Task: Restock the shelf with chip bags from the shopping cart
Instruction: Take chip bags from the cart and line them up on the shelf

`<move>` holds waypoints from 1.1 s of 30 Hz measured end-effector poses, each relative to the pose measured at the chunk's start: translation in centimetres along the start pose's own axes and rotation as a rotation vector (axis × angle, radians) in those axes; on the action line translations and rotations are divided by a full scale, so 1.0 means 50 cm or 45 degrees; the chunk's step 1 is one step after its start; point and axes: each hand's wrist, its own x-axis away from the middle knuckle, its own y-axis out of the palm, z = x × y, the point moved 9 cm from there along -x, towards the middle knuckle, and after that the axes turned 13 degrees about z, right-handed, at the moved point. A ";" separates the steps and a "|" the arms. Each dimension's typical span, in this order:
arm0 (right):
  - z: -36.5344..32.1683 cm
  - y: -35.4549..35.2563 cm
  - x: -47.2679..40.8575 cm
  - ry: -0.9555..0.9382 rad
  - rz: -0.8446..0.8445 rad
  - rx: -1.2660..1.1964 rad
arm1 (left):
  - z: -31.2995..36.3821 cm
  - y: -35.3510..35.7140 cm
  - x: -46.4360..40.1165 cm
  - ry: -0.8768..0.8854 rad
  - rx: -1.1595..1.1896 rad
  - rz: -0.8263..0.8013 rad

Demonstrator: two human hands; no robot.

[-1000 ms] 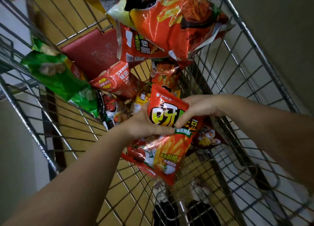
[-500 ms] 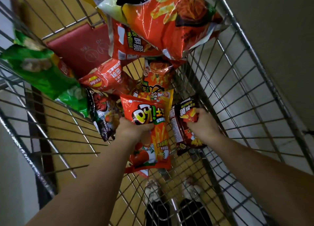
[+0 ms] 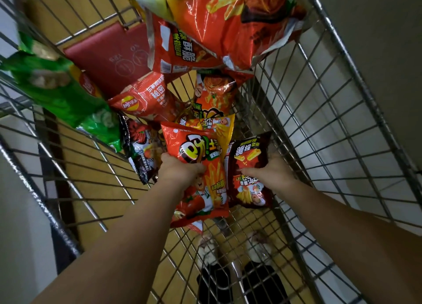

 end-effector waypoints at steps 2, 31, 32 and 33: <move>-0.024 -0.025 0.015 -0.069 0.066 0.098 | 0.011 -0.017 0.001 0.029 0.036 0.066; -0.083 -0.029 0.056 -0.950 0.076 0.699 | 0.071 -0.009 0.053 0.324 -0.433 0.026; -0.067 -0.035 0.042 -0.804 0.109 0.614 | 0.072 -0.007 0.052 0.328 -0.417 0.035; -0.053 -0.037 0.031 -0.665 0.121 0.550 | 0.073 -0.005 0.051 0.327 -0.397 0.041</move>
